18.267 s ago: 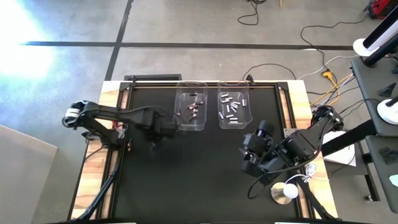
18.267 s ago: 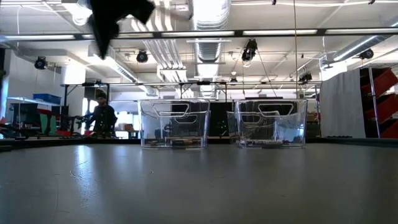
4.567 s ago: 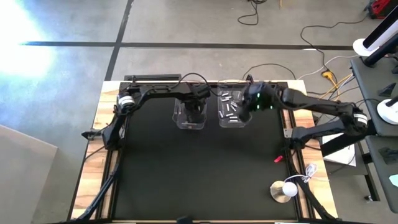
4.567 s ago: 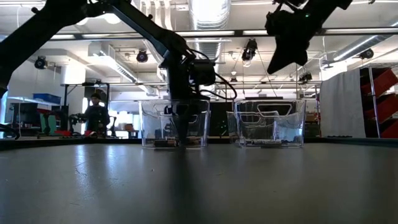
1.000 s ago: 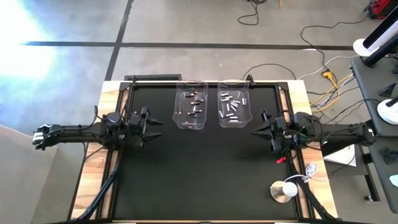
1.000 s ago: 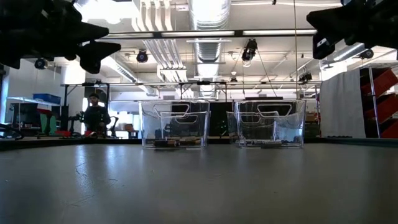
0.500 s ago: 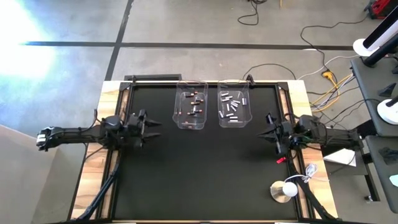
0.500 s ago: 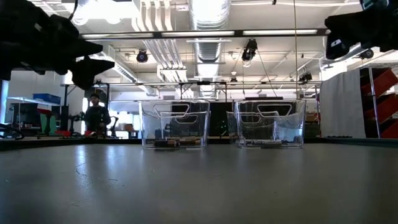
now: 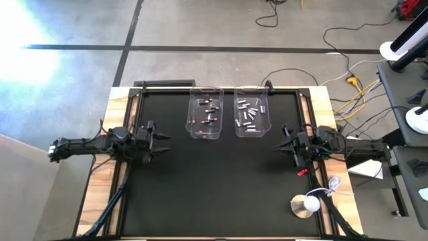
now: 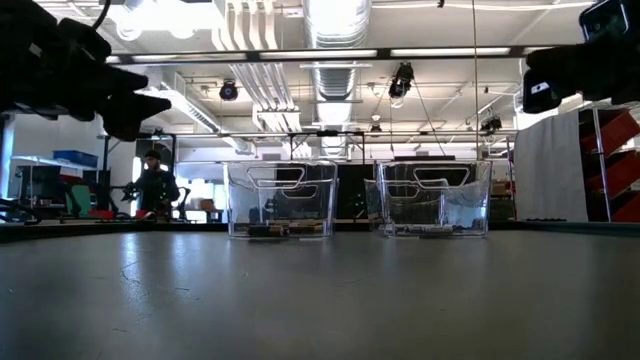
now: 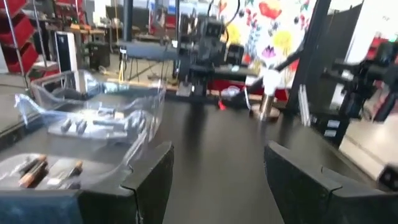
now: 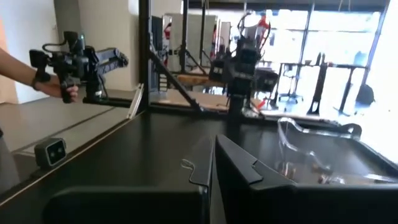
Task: Sort batteries
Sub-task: Return to Home Position
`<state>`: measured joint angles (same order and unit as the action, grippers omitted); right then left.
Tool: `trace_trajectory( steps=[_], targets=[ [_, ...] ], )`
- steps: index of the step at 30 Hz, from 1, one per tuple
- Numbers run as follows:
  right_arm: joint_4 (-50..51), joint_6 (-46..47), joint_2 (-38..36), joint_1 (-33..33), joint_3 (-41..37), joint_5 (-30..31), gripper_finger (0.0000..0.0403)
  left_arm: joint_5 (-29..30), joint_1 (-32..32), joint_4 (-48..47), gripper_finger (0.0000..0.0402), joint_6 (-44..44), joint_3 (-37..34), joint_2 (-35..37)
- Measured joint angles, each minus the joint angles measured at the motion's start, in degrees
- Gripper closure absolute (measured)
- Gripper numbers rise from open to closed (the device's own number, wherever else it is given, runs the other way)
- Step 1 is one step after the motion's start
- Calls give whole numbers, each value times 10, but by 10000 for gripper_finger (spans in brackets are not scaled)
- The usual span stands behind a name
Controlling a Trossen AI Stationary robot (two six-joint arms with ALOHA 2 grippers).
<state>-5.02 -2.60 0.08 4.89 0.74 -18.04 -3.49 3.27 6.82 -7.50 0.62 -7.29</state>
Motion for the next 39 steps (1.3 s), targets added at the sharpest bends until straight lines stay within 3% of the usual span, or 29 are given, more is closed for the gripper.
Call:
trace_trajectory(
  steps=[3, 9, 22, 39],
  targets=[
    [18, 28, 3, 0, 0, 13, 390, 5, 0, -51, 175, 20, 0, 35],
    [19, 108, 45, 0, 0, 16, 390, 16, 0, -56, 175, 60, 0, 73],
    [18, 131, 93, 0, 0, 16, 390, 21, 0, -59, 175, 53, 1, 3],
    [17, 131, 98, 0, 0, 16, 390, 20, 0, -57, 175, 53, 5, -52]
  ],
)
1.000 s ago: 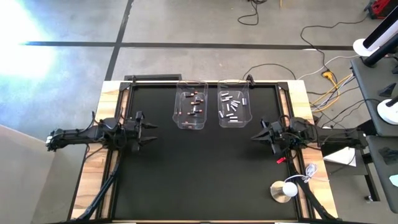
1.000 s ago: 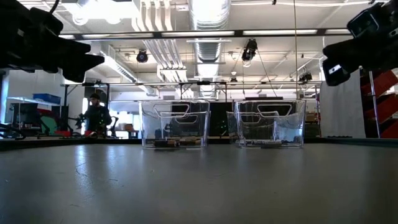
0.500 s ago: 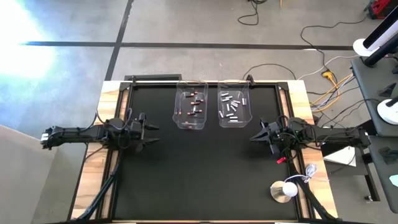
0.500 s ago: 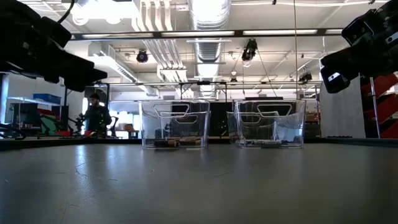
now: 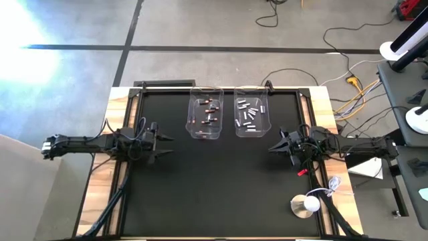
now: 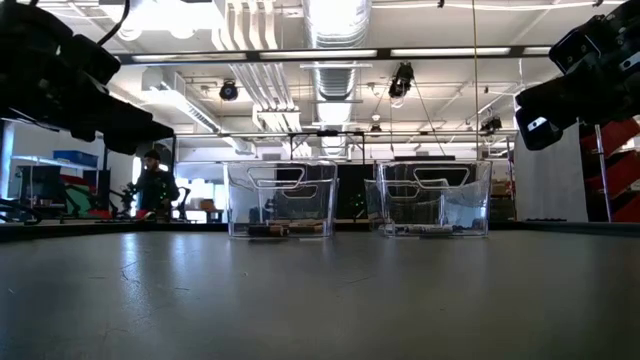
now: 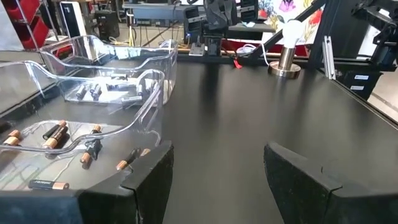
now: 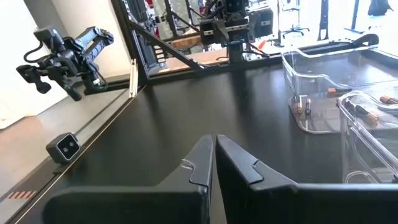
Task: Sort batteries
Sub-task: Return to Home Position
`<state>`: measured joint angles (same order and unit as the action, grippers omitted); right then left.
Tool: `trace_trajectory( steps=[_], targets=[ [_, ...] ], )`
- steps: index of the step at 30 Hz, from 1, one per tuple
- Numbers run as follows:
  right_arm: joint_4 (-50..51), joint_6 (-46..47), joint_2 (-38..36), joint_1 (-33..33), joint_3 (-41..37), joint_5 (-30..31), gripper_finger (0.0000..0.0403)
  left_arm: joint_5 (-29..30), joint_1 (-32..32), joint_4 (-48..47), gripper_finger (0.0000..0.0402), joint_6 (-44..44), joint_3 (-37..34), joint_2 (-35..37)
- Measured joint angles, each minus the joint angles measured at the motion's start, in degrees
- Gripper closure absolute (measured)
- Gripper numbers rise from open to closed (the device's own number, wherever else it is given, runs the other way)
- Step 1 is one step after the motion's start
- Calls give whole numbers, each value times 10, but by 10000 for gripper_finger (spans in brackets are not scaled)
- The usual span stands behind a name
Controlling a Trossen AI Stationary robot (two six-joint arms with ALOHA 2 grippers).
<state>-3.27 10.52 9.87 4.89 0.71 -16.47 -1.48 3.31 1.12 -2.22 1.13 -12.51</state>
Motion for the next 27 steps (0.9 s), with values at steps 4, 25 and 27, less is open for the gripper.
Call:
trace_trajectory(
  steps=[4, 25, 27],
  targets=[
    [0, 0, 0, 0, 0, 0, 390, 0, 0, 2, 175, 0, 0, -6],
    [-13, -484, 3, -22, 15, 228, 390, 4, 0, 4, 175, 0, 1, -38],
    [-17, -476, 4, -21, 16, 349, 390, 7, 0, 6, 175, 0, 1, -40]
  ],
)
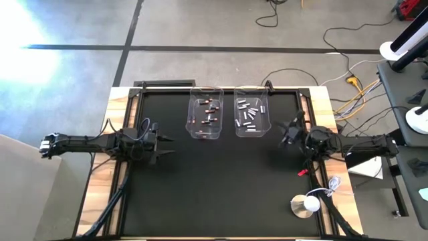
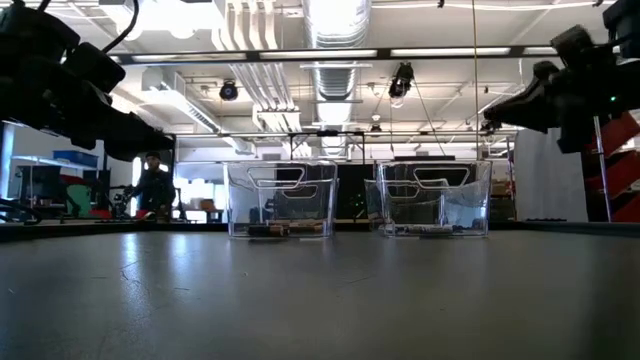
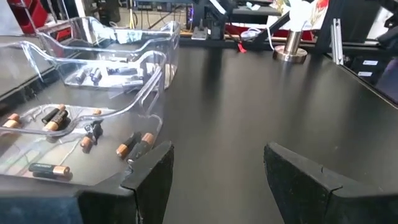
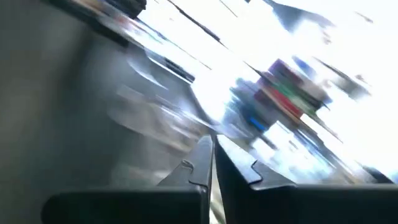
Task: Sort batteries
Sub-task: Return to Home Position
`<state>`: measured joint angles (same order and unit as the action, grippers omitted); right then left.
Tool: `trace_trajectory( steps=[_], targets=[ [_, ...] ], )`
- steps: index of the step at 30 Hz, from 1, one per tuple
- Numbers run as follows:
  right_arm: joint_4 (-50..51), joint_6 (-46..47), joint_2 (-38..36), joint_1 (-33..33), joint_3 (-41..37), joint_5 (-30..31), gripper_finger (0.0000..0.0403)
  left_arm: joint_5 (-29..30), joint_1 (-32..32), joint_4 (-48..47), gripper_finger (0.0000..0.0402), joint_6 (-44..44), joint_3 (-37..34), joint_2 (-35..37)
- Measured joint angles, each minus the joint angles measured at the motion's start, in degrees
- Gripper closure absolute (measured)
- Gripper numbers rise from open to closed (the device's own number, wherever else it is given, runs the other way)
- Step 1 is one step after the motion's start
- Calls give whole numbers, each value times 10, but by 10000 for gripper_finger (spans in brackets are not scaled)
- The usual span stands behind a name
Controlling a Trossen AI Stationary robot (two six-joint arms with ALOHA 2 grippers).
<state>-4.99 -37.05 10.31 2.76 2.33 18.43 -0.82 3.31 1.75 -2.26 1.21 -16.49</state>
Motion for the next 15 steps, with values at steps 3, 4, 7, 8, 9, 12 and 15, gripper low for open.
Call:
trace_trajectory(
  steps=[3, 4, 7, 8, 9, 12, 15],
  targets=[
    [2, 15, 2, 0, 0, 103, 390, 1, 0, -1, 175, 0, 0, -3],
    [2, 22, 3, 0, 0, 117, 390, 1, 0, -1, 175, 0, 0, -3],
    [2, 55, 3, 0, 0, 113, 390, 1, 0, 0, 175, 0, 0, -5],
    [2, 71, 3, 0, 0, 111, 390, 1, 0, 0, 175, 0, 0, -5],
    [2, 91, 3, 0, 0, 111, 390, 1, 0, -1, 175, 0, 0, -5],
    [2, 159, 3, 0, 1, 111, 390, 2, 0, 1, 175, 0, 0, -7],
    [2, 241, 4, 0, 1, 111, 390, 2, 0, 0, 175, 0, 0, -8]
  ],
)
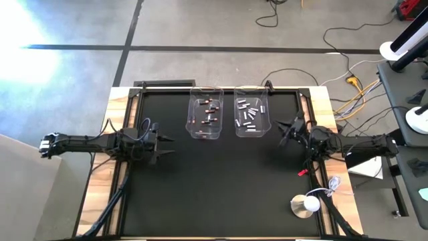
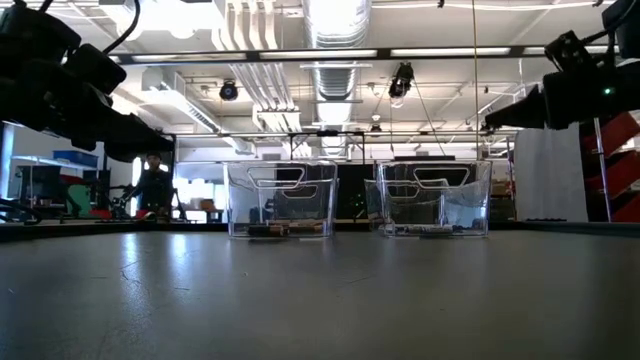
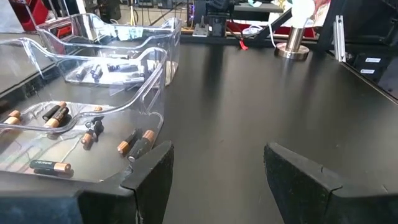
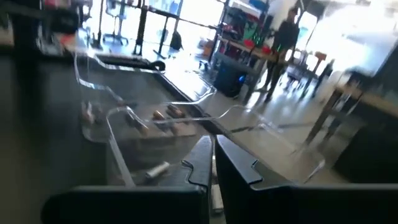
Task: Sort batteries
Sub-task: Return to Home Position
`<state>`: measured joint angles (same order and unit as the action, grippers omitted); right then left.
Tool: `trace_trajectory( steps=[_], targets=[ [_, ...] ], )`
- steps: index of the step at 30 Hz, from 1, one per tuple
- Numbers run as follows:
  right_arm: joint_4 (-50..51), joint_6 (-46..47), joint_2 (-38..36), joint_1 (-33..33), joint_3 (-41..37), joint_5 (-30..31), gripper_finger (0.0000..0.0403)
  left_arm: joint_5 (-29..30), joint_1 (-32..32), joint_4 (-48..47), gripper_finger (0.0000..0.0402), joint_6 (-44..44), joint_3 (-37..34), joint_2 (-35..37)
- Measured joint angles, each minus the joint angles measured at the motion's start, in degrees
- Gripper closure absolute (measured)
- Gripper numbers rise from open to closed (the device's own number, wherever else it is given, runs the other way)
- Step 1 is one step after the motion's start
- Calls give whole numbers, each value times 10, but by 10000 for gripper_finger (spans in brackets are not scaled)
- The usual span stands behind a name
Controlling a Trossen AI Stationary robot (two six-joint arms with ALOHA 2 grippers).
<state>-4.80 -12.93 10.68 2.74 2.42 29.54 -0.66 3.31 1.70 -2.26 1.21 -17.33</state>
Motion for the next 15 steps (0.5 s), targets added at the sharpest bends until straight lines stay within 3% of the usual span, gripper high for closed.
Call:
trace_trajectory(
  steps=[6, 15],
  targets=[
    [-3, 195, -3, 0, 0, -6, 390, 0, 0, 0, 175, 0, 0, 0],
    [-2, 260, -5, 0, 1, -241, 390, 1, 0, 0, 175, 0, 0, 0]
  ],
)
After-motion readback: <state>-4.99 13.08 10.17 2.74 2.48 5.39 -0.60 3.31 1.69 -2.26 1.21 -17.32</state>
